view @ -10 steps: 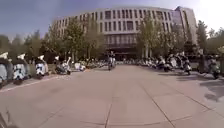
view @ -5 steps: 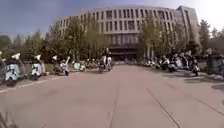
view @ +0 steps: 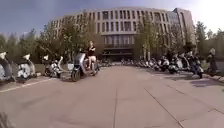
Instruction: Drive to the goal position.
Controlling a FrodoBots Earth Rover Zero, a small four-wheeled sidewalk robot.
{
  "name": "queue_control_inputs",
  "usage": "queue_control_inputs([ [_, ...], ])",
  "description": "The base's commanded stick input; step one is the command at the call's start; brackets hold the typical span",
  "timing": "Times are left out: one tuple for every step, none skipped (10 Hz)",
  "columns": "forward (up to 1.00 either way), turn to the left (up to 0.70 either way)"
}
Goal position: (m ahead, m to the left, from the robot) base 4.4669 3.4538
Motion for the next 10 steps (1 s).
queue_control_inputs([
  [1.00,0.00],
  [1.00,0.00],
  [1.00,0.00],
  [1.00,0.00],
  [1.00,0.00],
  [1.00,0.00],
  [1.00,0.00],
  [1.00,0.00],
  [1.00,0.00],
  [1.00,0.00],
])
